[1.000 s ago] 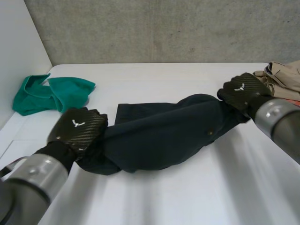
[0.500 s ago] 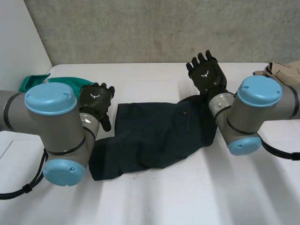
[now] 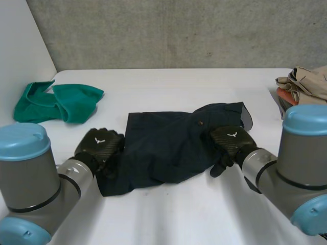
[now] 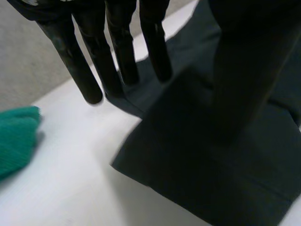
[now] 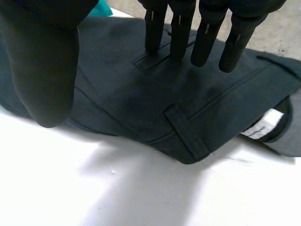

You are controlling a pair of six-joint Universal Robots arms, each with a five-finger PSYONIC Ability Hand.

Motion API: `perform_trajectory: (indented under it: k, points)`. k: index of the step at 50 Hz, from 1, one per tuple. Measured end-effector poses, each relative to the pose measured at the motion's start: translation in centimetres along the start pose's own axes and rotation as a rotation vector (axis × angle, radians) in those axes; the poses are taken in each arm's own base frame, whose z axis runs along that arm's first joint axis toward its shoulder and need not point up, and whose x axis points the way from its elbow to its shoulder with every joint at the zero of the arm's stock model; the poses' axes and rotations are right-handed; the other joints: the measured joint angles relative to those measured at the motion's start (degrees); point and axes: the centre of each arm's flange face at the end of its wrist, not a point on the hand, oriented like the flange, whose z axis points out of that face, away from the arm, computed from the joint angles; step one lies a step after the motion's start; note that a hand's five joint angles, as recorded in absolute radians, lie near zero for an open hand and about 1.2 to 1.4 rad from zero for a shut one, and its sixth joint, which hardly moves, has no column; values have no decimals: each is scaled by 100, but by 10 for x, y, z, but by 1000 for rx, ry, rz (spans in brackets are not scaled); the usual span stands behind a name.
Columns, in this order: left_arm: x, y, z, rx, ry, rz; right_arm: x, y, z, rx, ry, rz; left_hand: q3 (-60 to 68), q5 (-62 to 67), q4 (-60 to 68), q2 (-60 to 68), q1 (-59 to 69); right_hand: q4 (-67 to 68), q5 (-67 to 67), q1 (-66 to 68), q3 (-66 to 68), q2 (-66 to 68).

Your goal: Fold the laundry.

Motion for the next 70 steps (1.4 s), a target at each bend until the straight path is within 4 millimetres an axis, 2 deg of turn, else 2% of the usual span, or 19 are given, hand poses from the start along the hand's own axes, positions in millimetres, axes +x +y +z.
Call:
perform_trajectory:
  k: [7, 11, 16, 19, 24, 26, 27, 29, 33, 38, 43, 50, 54, 55, 59, 61, 62, 64, 70]
  points:
    - [2, 15, 23, -43, 29, 23, -2, 19, 30, 50, 8, -41, 3184, 3116, 3220, 3237, 2780, 1164, 1089, 1199, 1182, 1393]
    - [1, 12, 29, -32, 18, 43, 0, 27, 48, 79, 28, -82, 3298, 3158, 3369, 3362, 2780, 3525, 3342, 3373, 3549, 3758]
    - [-3, -16, 19, 48, -28, 56, 8, 16, 53, 117, 86, -133, 3304, 3158, 3369, 3362, 2780, 4442, 4088, 4278, 4453, 4636]
    - [-7, -42, 5, 127, -62, 59, 15, -10, 43, 172, 123, -156, 3314, 3158, 3370, 3362, 2780, 4548, 4088, 4278, 4488, 4636]
    - [-21, -111, -38, 357, -150, 54, 21, -91, -7, 301, 170, -263, 3328, 3158, 3373, 3377, 2780, 4571, 4239, 4278, 4542, 4643]
    - [-27, -133, -55, 429, -178, 50, 21, -106, -18, 321, 174, -285, 3329, 3158, 3373, 3378, 2780, 4571, 4276, 4278, 4542, 4643]
    - [-34, -159, -76, 517, -211, 43, 21, -139, -46, 368, 181, -339, 3329, 3158, 3373, 3378, 2780, 4577, 4320, 4278, 4542, 4643]
    - [-42, -186, -101, 611, -247, 33, 21, -172, -75, 418, 188, -383, 3329, 3158, 3374, 3379, 2780, 4585, 4320, 4278, 4543, 4644]
    - [-53, -221, -133, 731, -294, 13, 25, -211, -107, 497, 215, -420, 3329, 3158, 3376, 3380, 2780, 4589, 4320, 4278, 4543, 4645]
    - [-61, -244, -142, 794, -328, -11, 32, -231, -115, 543, 243, -427, 3349, 3158, 3394, 3394, 2780, 4590, 4321, 4278, 4543, 4645]
    - [-60, -239, -104, 727, -316, -12, 38, -219, -84, 483, 229, -412, 3349, 3158, 3394, 3395, 2780, 4590, 4358, 4278, 4543, 4645]
    - [-50, -205, -12, 574, -279, 9, 45, -182, -12, 401, 221, -393, 3351, 3192, 3395, 3399, 2786, 4591, 4391, 4278, 4544, 4680]
    - [-48, -192, 29, 548, -289, 23, 50, -170, 22, 428, 259, -393, 3354, 3193, 3395, 3400, 2785, 4591, 4391, 4278, 4545, 4681]
    - [-50, -187, 61, 557, -321, 49, 58, -165, 51, 503, 326, -396, 3355, 3193, 3396, 3401, 2785, 4592, 4391, 4278, 4560, 4682]
    - [-54, -190, 100, 606, -403, 107, 67, -162, 86, 655, 438, -403, 2741, 2613, 2765, 2786, 2088, 4229, 4120, 3953, 4206, 4326]
    - [-55, -193, 111, 631, -439, 132, 70, -162, 96, 715, 477, -407, 1074, 958, 1064, 1081, 237, 2652, 2544, 2355, 2610, 2680]
    - [-56, -196, 116, 645, -459, 143, 70, -161, 101, 747, 495, -410, 243, 116, 212, 233, -718, 971, 641, 616, 912, 915]
    - [-56, -198, 120, 656, -479, 151, 70, -160, 105, 767, 507, -412, -1579, -1651, -1655, -1693, -2420, -92, -380, -432, -222, -199]
    - [-53, -188, 121, 609, -478, 132, 63, -147, 100, 687, 475, -413, -2261, -2209, -2339, -2308, -2625, -1062, -1115, -950, -1061, -873]
